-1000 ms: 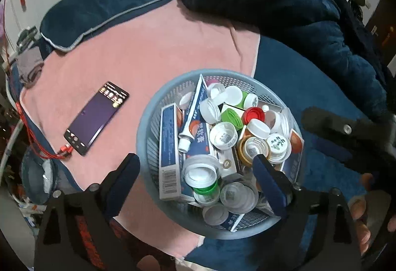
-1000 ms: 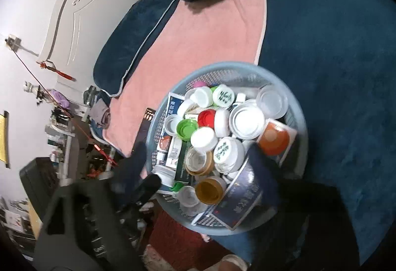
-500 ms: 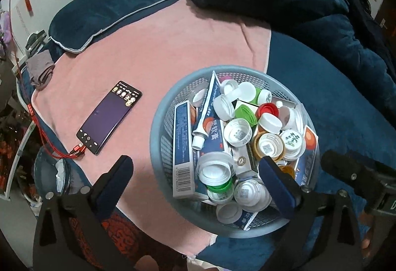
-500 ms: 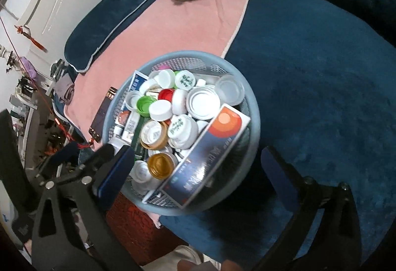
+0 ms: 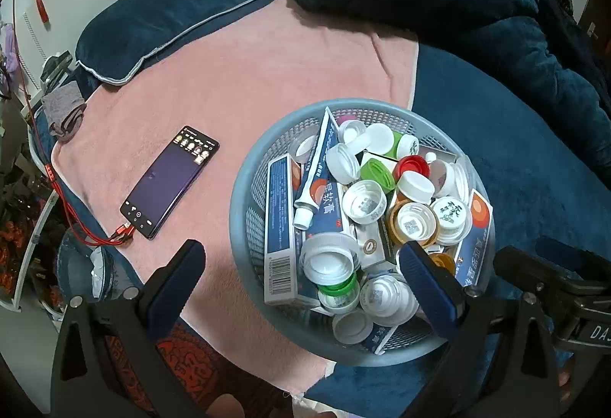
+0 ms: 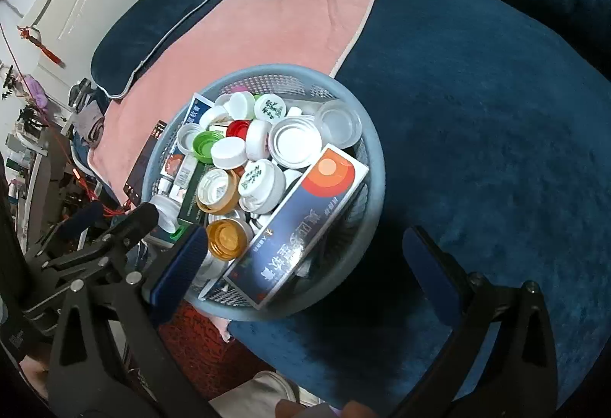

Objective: Organize objects

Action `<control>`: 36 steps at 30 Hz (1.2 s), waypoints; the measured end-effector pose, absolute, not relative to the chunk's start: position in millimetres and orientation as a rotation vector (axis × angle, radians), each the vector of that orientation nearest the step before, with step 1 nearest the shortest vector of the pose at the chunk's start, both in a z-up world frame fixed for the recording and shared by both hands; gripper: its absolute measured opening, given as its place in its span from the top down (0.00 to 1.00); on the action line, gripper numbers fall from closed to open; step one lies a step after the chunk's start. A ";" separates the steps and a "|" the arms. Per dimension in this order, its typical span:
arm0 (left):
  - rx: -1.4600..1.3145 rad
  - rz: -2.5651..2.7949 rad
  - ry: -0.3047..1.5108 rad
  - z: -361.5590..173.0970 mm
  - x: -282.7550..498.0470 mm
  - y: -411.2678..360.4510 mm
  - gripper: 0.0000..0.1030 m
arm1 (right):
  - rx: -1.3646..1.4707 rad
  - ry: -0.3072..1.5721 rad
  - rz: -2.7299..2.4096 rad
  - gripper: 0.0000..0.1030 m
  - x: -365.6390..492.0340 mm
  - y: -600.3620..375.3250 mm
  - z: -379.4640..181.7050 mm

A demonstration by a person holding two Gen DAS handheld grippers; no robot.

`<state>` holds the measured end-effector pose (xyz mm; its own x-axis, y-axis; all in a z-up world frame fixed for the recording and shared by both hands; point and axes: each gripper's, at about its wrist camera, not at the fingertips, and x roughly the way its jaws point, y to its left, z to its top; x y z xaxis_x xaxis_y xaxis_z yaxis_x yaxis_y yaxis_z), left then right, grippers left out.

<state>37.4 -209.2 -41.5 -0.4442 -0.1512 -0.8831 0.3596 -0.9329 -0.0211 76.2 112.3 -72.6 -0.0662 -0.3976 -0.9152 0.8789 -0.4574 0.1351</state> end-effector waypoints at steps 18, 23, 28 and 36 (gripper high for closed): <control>1.464 -2.413 0.274 -43.5 37.6 -208.1 0.01 | 1.228 0.600 -1.708 0.00 77.7 116.6 -73.3; 1.464 -2.414 0.266 -43.8 37.4 -207.2 0.01 | 1.226 0.600 -1.709 0.00 77.3 117.5 -73.5; 1.465 -2.413 0.264 -43.9 37.5 -207.2 0.01 | 1.223 0.605 -1.708 0.00 76.7 117.6 -73.8; 1.467 -2.410 0.257 -43.9 36.9 -208.5 0.01 | 1.222 0.609 -1.711 0.00 77.2 117.9 -74.0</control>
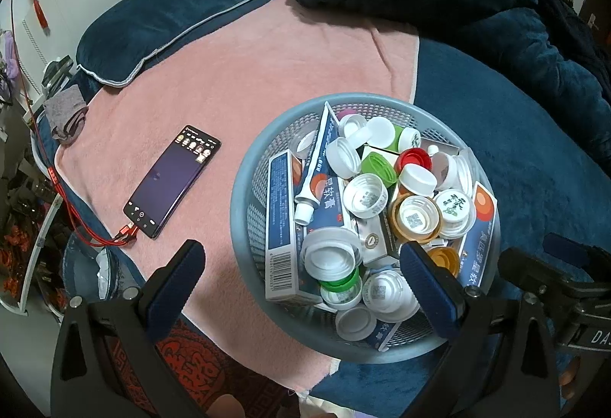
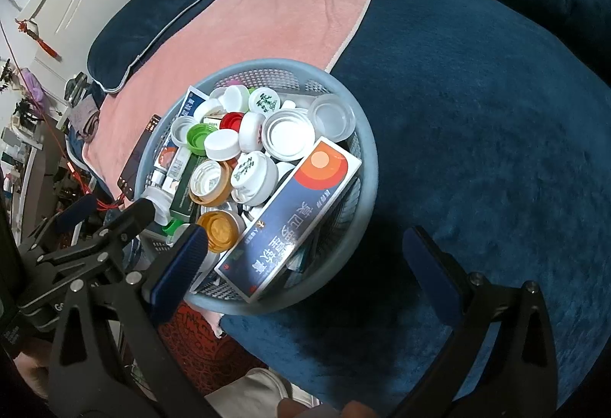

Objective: Organize objects

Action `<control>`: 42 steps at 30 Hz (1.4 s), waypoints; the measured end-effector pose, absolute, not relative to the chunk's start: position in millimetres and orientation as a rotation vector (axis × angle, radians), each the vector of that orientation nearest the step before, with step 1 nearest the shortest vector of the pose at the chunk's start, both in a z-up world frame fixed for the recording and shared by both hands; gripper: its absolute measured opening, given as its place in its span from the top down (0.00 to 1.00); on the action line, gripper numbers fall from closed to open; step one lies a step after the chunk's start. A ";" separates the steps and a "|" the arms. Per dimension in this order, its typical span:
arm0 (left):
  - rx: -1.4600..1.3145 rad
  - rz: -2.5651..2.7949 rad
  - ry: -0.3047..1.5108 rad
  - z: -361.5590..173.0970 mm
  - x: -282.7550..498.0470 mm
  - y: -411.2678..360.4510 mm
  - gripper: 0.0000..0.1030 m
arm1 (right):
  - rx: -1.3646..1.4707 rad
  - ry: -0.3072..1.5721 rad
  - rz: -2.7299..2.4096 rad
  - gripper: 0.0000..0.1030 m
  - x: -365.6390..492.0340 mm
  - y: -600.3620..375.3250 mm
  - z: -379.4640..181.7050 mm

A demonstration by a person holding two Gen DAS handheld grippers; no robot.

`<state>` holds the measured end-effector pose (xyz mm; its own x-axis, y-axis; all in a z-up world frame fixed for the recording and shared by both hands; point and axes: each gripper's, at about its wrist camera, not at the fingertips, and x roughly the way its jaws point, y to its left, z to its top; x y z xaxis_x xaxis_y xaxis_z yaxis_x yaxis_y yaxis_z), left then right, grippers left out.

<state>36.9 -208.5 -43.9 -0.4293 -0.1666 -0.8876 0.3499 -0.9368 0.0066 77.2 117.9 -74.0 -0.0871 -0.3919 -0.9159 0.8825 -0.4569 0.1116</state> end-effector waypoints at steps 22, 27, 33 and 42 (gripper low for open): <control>1.475 -2.407 0.242 -45.3 37.9 -209.2 0.01 | 1.210 0.632 -1.705 0.00 77.6 117.5 -75.0; 1.476 -2.410 0.254 -43.5 38.7 -208.5 0.01 | 1.204 0.635 -1.702 0.00 77.5 118.8 -75.2; 1.471 -2.426 0.240 -40.6 41.7 -200.4 0.01 | 1.195 0.640 -1.703 0.00 77.1 122.0 -73.3; 1.396 -2.478 0.203 -26.6 50.0 -180.6 0.01 | 1.180 0.603 -1.727 0.00 75.3 137.6 -63.0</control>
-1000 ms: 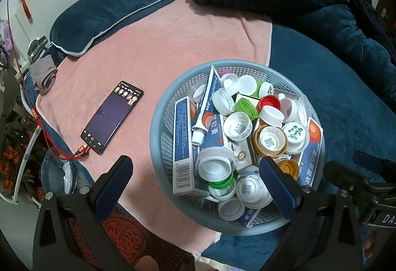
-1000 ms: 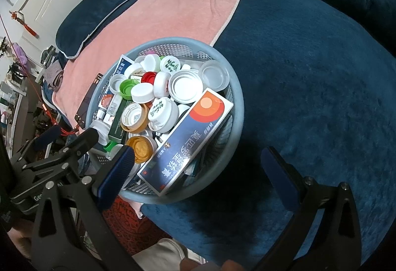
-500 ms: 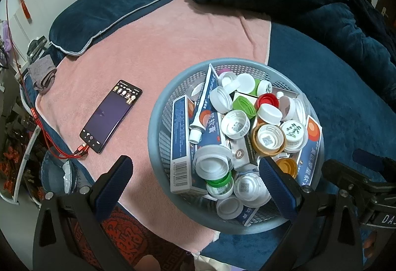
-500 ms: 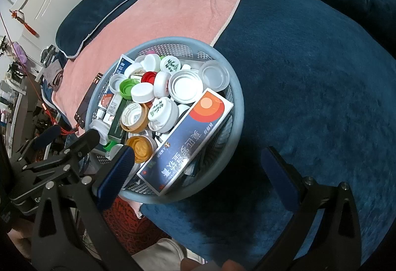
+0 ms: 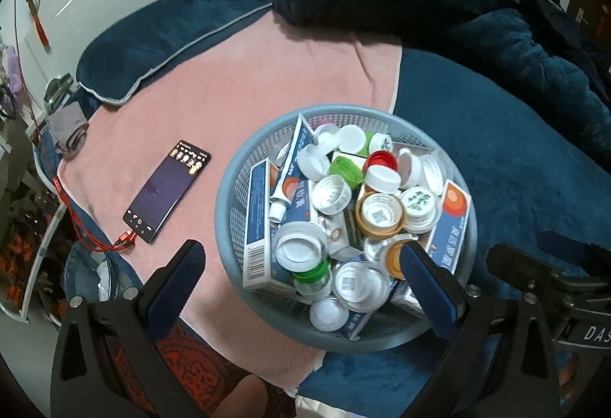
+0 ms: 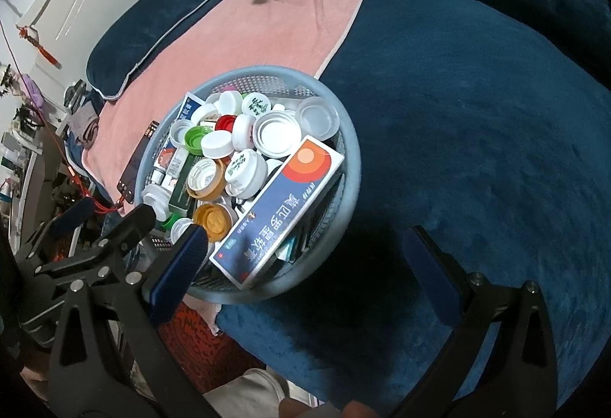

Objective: Organize objects

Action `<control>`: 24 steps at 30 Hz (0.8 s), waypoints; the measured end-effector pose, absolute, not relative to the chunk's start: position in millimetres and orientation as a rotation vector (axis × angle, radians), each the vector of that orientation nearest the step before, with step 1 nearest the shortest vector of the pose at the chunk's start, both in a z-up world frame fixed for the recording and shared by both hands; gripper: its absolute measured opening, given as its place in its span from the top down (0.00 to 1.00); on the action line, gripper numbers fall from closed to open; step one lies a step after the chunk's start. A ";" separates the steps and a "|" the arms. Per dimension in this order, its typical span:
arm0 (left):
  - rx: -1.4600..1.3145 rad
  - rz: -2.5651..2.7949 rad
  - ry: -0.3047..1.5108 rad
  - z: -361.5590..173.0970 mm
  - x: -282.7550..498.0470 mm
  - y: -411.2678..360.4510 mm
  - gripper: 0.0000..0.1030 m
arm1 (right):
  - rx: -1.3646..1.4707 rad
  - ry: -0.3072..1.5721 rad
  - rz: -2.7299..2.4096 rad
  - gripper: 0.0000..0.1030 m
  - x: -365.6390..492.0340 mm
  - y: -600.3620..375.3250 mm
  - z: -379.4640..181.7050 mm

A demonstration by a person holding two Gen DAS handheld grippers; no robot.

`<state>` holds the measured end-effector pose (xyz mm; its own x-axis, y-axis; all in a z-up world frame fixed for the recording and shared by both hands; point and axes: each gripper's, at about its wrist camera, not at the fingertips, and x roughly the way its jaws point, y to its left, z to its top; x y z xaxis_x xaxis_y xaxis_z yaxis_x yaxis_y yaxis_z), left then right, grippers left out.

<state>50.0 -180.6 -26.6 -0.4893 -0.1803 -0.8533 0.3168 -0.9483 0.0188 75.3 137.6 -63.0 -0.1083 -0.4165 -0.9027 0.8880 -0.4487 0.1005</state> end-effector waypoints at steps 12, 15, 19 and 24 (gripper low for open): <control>1.444 -2.514 0.158 -23.5 49.0 -143.0 0.01 | 1.181 0.548 -1.762 0.00 62.9 174.9 -51.1; 1.445 -2.525 0.149 -20.7 48.5 -132.4 0.01 | 1.179 0.538 -1.770 0.00 59.1 183.0 -47.7; 1.455 -2.542 0.129 -19.4 47.0 -116.2 0.01 | 1.181 0.519 -1.784 0.00 52.8 195.0 -43.9; 1.465 -2.559 0.105 -17.4 43.7 -96.5 0.01 | 1.185 0.499 -1.804 0.00 40.3 211.6 -39.5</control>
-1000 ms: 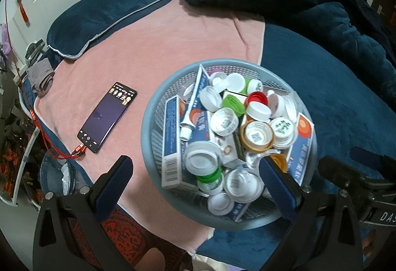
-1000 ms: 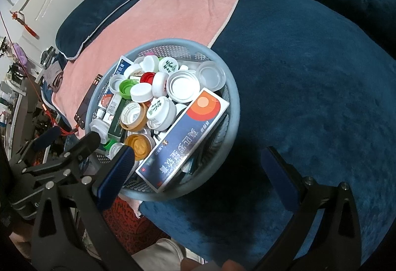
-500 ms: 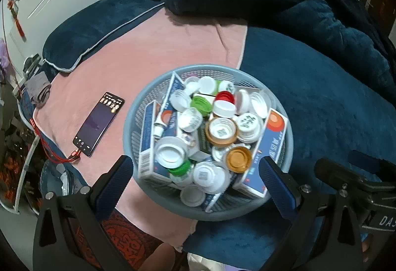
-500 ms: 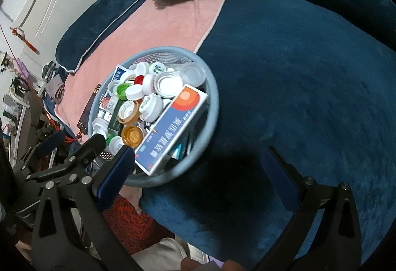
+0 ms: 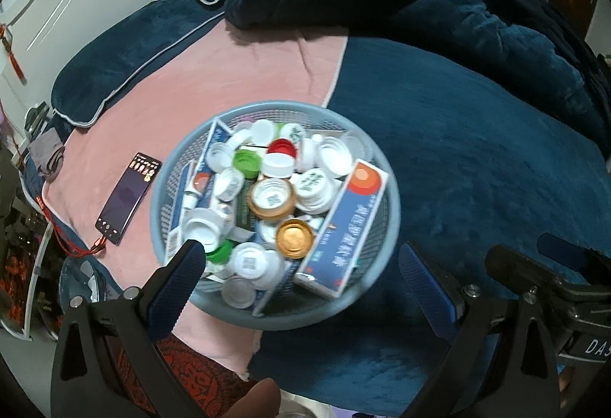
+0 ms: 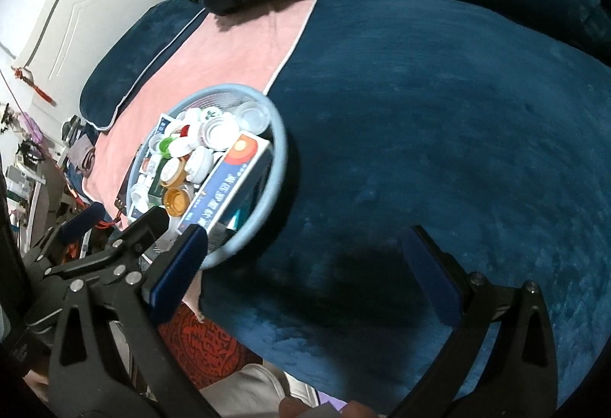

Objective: Organize objects

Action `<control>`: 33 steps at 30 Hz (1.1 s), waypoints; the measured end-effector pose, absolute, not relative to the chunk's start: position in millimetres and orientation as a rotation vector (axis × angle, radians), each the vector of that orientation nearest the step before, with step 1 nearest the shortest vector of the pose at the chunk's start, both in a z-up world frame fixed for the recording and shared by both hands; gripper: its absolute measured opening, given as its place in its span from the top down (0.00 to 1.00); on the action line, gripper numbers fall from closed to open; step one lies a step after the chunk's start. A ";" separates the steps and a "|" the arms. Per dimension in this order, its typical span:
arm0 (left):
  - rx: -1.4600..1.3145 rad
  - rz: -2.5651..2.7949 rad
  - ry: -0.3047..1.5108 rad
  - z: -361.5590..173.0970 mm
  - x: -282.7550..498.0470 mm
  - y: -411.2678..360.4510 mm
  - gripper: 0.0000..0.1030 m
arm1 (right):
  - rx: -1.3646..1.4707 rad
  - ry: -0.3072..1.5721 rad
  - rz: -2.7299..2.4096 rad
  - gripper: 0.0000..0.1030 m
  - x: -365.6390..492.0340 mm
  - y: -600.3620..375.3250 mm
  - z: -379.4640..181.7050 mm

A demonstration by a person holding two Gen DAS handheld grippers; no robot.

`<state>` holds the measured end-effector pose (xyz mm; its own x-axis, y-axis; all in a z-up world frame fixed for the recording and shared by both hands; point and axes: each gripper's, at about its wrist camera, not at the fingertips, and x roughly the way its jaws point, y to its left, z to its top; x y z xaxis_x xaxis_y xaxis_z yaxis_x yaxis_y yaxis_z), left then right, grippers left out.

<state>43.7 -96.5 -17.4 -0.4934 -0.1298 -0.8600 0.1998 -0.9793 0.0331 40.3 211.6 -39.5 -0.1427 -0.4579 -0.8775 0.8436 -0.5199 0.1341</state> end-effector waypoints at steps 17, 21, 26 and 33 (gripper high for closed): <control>1.541 -2.619 -0.013 -22.3 35.7 -30.5 0.01 | 1.224 0.426 -1.874 0.00 -1.9 262.9 -33.1; 1.568 -2.640 -0.014 -25.3 34.4 -18.6 0.01 | 1.237 0.404 -1.889 0.00 -9.2 274.0 -33.0; 1.617 -2.666 -0.022 -30.0 32.5 -1.6 0.01 | 1.258 0.410 -1.881 0.00 -16.8 290.3 -34.0; 1.665 -2.689 -0.091 -37.9 31.6 23.0 0.01 | 1.288 0.386 -1.911 0.00 -26.6 312.3 -38.7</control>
